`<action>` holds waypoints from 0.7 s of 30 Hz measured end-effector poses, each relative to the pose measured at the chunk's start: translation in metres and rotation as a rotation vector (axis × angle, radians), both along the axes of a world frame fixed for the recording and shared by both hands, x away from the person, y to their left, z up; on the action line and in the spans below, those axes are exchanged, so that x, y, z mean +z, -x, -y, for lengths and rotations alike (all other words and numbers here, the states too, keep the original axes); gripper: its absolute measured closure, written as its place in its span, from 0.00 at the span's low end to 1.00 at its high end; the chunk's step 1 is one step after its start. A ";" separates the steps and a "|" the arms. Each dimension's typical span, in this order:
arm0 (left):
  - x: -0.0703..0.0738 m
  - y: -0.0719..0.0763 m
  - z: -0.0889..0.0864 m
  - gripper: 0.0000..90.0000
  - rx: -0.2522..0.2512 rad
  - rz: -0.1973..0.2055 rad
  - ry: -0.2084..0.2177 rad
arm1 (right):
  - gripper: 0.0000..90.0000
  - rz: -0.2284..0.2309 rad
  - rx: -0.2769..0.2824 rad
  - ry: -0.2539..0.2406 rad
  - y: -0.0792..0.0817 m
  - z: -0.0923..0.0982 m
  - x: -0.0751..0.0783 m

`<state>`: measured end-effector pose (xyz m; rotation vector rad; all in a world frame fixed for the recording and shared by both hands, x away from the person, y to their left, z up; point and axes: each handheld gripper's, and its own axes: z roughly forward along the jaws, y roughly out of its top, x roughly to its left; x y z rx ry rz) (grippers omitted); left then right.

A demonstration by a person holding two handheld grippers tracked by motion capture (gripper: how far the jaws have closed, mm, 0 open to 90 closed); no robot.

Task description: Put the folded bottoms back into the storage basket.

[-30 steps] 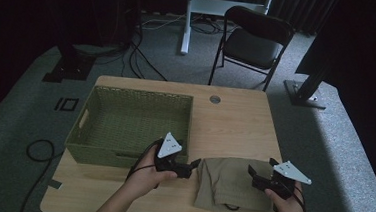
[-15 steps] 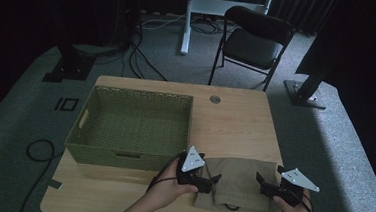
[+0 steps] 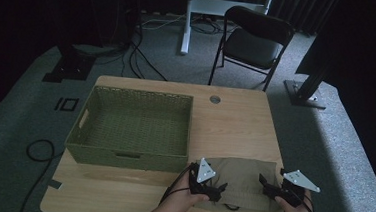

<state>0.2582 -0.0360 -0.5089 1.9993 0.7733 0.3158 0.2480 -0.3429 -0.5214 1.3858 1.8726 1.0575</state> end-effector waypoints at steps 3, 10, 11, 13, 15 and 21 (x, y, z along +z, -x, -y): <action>-0.007 0.000 0.002 0.18 0.028 -0.019 -0.010 | 0.15 -0.018 -0.002 0.009 -0.001 0.002 -0.005; -0.019 -0.003 0.001 0.18 0.102 -0.031 -0.040 | 0.15 -0.048 -0.013 0.012 -0.002 0.005 -0.015; -0.021 -0.004 0.002 0.18 0.108 -0.036 -0.037 | 0.15 -0.053 -0.011 0.015 -0.002 0.005 -0.016; -0.025 -0.005 0.002 0.18 0.120 -0.051 -0.041 | 0.16 -0.065 -0.010 0.011 -0.003 0.005 -0.019; -0.029 -0.007 0.003 0.18 0.136 -0.067 -0.033 | 0.16 -0.077 -0.009 0.015 -0.004 0.005 -0.022; -0.034 -0.012 0.005 0.17 0.158 -0.086 -0.027 | 0.17 -0.103 -0.017 0.036 -0.006 0.006 -0.029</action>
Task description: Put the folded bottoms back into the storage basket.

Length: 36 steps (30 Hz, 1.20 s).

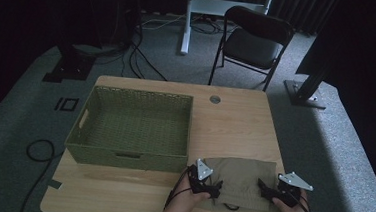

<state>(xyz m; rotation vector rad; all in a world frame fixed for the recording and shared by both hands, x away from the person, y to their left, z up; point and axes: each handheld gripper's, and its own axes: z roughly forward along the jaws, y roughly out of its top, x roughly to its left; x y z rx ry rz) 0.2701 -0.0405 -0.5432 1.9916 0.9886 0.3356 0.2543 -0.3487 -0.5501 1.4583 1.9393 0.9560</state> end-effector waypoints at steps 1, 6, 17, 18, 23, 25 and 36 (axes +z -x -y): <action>-0.001 -0.001 0.000 0.17 -0.001 -0.002 -0.003 | 0.19 -0.010 -0.006 -0.012 0.000 0.001 -0.001; -0.006 -0.003 0.001 0.17 0.024 -0.023 -0.018 | 0.21 -0.048 -0.027 -0.053 -0.001 0.002 -0.003; -0.008 -0.010 0.007 0.17 0.036 -0.086 -0.030 | 0.31 -0.075 -0.004 -0.067 -0.003 0.001 -0.003; -0.008 -0.010 0.008 0.17 0.039 -0.084 -0.038 | 0.31 -0.076 -0.004 -0.070 -0.003 0.001 -0.003; -0.008 -0.007 0.012 0.24 0.047 -0.069 -0.051 | 0.38 -0.073 -0.015 -0.070 -0.001 -0.002 -0.003; -0.007 -0.006 0.014 0.28 0.037 -0.062 -0.059 | 0.44 -0.070 -0.012 -0.075 0.000 -0.004 -0.003; -0.006 -0.014 0.025 0.80 -0.051 -0.033 -0.071 | 0.87 -0.091 0.051 -0.078 0.004 -0.015 0.002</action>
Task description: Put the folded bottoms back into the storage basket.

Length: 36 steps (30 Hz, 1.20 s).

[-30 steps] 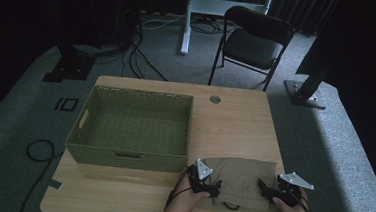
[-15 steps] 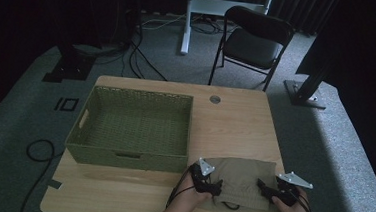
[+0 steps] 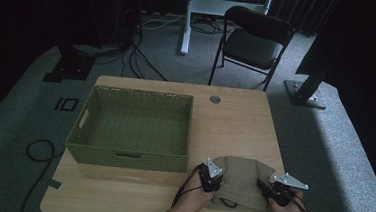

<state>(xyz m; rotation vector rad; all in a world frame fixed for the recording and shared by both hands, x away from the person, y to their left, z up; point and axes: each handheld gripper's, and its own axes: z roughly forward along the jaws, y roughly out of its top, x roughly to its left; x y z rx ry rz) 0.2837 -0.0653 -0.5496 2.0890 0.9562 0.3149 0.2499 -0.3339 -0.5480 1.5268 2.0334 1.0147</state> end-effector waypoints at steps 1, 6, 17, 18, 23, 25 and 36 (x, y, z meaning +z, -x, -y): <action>0.000 -0.002 -0.001 0.83 0.002 -0.010 0.019 | 0.88 -0.004 -0.005 -0.013 0.000 0.002 0.001; 0.007 -0.004 -0.003 0.87 -0.008 -0.003 0.052 | 0.89 0.000 -0.016 -0.052 0.001 0.008 0.005; 0.036 -0.007 -0.005 0.87 -0.042 0.047 0.073 | 0.90 0.040 -0.026 -0.073 0.005 0.011 0.031; 0.039 -0.008 -0.005 0.87 -0.042 0.044 0.083 | 0.90 0.050 -0.026 -0.075 0.005 0.011 0.034; 0.055 -0.012 -0.009 0.87 -0.056 0.064 0.091 | 0.90 0.081 -0.028 -0.094 0.005 0.010 0.050; 0.061 -0.012 -0.010 0.87 -0.065 0.073 0.086 | 0.90 0.087 -0.023 -0.091 0.004 0.009 0.056; 0.093 -0.021 -0.021 0.87 -0.112 0.112 0.091 | 0.90 0.121 -0.010 -0.106 0.000 0.004 0.082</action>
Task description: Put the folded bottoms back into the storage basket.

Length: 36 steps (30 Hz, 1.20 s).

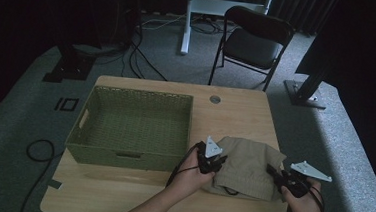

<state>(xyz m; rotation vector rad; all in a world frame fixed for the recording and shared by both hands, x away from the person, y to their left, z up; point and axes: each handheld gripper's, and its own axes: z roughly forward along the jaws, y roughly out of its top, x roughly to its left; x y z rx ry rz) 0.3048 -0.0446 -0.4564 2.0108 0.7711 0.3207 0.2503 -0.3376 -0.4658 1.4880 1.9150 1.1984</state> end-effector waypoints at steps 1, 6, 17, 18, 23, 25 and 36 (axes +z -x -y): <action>0.003 -0.001 -0.002 0.87 0.001 -0.001 0.012 | 0.90 0.000 0.003 -0.009 0.000 0.000 0.003; 0.018 -0.007 -0.010 0.87 -0.010 0.021 0.022 | 0.90 0.029 0.012 -0.021 -0.003 -0.004 0.017; 0.040 -0.016 -0.032 0.87 -0.003 0.046 0.010 | 0.90 0.057 0.047 -0.007 -0.016 -0.024 0.041; 0.041 -0.017 -0.034 0.87 0.003 0.046 0.012 | 0.90 0.058 0.049 -0.005 -0.017 -0.027 0.042; 0.048 -0.023 -0.046 0.87 0.013 0.055 0.009 | 0.90 0.065 0.066 -0.019 -0.023 -0.036 0.049; 0.052 -0.026 -0.052 0.87 0.017 0.051 0.007 | 0.90 0.069 0.074 -0.029 -0.026 -0.041 0.052; 0.070 -0.040 -0.090 0.87 0.059 0.062 0.009 | 0.90 0.082 0.121 -0.047 -0.047 -0.075 0.070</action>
